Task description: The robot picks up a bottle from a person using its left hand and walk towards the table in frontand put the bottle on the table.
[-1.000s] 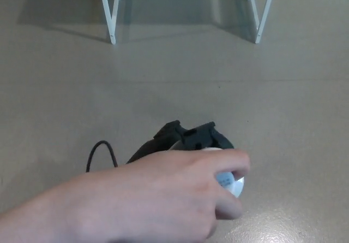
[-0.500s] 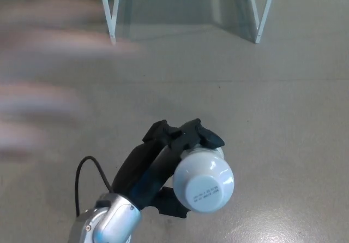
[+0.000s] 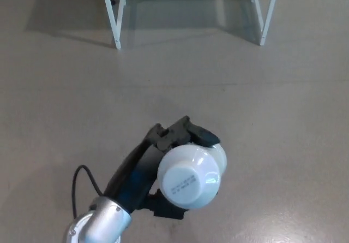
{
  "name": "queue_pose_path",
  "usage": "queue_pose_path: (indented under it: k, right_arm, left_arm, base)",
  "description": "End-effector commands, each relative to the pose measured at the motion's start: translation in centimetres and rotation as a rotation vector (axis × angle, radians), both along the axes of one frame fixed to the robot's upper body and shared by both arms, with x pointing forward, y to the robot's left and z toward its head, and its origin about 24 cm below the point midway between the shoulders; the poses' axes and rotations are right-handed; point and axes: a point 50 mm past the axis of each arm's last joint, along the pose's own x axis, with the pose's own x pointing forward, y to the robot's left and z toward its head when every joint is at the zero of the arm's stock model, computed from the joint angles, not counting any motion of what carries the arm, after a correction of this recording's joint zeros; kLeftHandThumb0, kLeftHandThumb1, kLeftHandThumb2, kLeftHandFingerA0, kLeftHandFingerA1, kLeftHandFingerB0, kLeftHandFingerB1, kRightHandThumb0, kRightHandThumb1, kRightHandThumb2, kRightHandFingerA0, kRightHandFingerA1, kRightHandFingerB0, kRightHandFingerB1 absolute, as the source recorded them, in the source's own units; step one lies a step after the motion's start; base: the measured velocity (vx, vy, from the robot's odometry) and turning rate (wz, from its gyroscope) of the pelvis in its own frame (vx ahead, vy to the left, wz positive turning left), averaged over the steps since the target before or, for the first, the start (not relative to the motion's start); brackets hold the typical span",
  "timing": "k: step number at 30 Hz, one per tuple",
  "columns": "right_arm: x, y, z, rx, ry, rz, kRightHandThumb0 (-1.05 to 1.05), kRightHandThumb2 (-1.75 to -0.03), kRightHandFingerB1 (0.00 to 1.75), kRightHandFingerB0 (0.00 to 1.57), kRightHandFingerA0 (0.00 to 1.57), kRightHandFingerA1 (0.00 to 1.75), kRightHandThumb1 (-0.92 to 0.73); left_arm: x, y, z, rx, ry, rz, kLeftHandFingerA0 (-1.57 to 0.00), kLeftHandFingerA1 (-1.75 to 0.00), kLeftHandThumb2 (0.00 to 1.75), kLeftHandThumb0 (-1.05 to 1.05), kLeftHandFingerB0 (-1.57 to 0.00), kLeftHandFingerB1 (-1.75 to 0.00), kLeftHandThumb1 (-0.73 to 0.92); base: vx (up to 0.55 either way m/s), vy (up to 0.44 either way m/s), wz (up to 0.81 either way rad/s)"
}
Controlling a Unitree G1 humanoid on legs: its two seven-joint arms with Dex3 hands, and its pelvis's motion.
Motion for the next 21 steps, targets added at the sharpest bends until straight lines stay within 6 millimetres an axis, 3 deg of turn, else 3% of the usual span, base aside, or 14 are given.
queue_pose_path:
  k: [1,10,11,15,21]
  right_arm:
    - [0.3,-0.5,0.5,-0.017,-0.002,0.012,-0.35,-0.57,0.39,0.60,0.78,0.44,-0.61]
    - [0.4,-0.4,0.4,-0.019,0.005,0.031,-0.37,-0.57,0.39,0.61,0.80,0.44,-0.61]
    - [0.4,-0.4,0.5,-0.019,0.004,0.027,-0.41,-0.60,0.40,0.59,0.78,0.46,-0.59]
    - [0.5,-0.5,0.6,-0.015,-0.002,0.026,-0.41,-0.59,0.39,0.58,0.75,0.45,-0.59]
    - [-0.3,-0.6,0.3,-0.008,0.016,0.006,-0.36,-0.57,0.39,0.60,0.78,0.44,-0.61]
  left_arm:
    - [0.7,1.5,-0.4,-0.137,0.092,0.024,-1.20,-1.75,0.85,-0.27,-0.59,-1.75,0.92]
    - [0.8,3.2,-1.4,-0.133,0.166,0.107,-1.20,-1.75,0.81,-0.30,-0.52,-1.75,0.92]
    - [0.8,3.2,-1.4,-0.130,0.165,0.110,-1.13,-1.75,0.80,-0.30,-0.51,-1.75,0.92]
    - [1.4,3.6,-1.1,-0.106,0.173,0.129,-1.12,-1.75,0.79,-0.30,-0.48,-1.73,0.92]
    - [1.7,4.5,-0.6,-0.081,0.212,0.148,-1.21,-1.75,0.82,-0.33,-0.61,-1.75,0.92]
  base:
    - [0.07,0.148,-0.16]
    - [0.18,0.239,-0.08]
    - [0.25,0.096,0.01]
    - [0.25,-0.019,0.06]
    - [0.29,-0.085,0.18]
